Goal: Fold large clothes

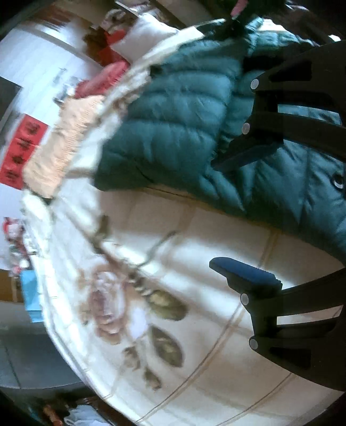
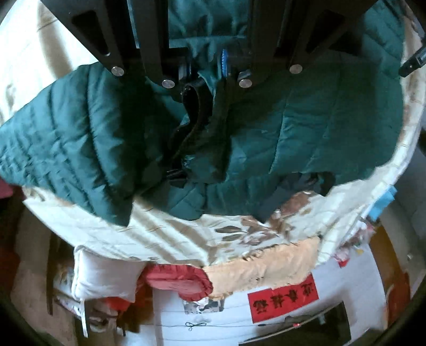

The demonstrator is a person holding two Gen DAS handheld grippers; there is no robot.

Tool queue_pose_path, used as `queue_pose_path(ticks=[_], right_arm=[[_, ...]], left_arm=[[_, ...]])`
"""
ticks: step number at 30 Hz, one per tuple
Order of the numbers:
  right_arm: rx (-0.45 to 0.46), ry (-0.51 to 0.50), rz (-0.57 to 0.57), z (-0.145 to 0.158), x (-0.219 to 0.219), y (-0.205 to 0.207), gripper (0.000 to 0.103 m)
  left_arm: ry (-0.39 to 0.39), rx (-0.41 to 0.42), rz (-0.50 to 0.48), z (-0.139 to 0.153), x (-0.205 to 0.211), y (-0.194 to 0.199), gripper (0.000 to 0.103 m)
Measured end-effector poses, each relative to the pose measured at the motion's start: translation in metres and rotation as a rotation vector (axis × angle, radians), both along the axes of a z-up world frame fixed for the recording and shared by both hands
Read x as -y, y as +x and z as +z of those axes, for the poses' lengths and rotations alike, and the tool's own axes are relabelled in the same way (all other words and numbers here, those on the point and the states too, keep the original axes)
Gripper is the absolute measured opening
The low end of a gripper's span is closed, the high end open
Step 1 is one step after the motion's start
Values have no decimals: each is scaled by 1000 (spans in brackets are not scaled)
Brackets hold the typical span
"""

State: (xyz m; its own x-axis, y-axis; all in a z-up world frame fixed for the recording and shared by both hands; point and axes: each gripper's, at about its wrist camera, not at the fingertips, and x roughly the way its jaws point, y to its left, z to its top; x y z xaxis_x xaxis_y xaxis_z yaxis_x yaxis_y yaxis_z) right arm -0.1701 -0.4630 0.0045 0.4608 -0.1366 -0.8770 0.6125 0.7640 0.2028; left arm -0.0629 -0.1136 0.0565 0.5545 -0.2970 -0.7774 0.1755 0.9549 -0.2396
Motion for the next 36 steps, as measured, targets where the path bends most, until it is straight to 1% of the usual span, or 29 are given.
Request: queue_pose_path(ticks=[2,6,9,11,13,16,17,18,19,21,22,23,24,26,27,28,29,31,34,36], right_arm=[[16,-1,28,7,-6,3,14],[14,-20,67,14,-17,14,14],[1,-45,59,14,-17,18,14],[-2,-36,51,12,-14,17,14],[-5,-31,49,9,-11,18,14],[-11,-40,51,2,-9,22,14],[-19,-39,50,-4,-8,25,14],[-31,-36,53,-9,-7,29,14],[-51,-32,60,-17,-6,33,14],[-72,-11,58,-28,-2,36,14],[-67,0,50,-26,0,34,14],[-64,4,44,-22,1,31,16],[-58,7,32,-16,3,27,21],[-26,7,2,-2,6,16,49],[7,3,-12,7,7,11,52],[42,-4,-15,18,6,6,52],[58,-7,-10,24,4,7,52],[88,13,36,36,-3,16,52],[89,37,122,38,-19,39,52],[73,9,169,33,-32,56,52]], left_arm=[[-28,38,14,13,3,3,67],[-33,38,9,22,24,22,67],[21,8,21,14,42,43,67],[45,-3,31,5,48,50,67],[88,-29,32,-7,55,57,67],[112,-55,24,-24,63,62,68],[117,-47,27,-27,64,63,70],[126,-43,25,-29,66,63,74],[139,-45,23,-30,68,64,76],[141,-50,18,-29,67,65,77],[144,-53,8,-26,66,64,77],[147,-45,2,-21,64,61,77],[147,-27,1,-15,62,58,77],[126,12,-9,-4,62,52,77],[106,37,-17,3,63,49,77],[90,56,-22,8,65,48,77],[79,69,-27,13,69,47,77],[73,65,-47,16,80,53,77],[99,56,-63,13,97,69,77],[109,48,-60,9,103,79,77]])
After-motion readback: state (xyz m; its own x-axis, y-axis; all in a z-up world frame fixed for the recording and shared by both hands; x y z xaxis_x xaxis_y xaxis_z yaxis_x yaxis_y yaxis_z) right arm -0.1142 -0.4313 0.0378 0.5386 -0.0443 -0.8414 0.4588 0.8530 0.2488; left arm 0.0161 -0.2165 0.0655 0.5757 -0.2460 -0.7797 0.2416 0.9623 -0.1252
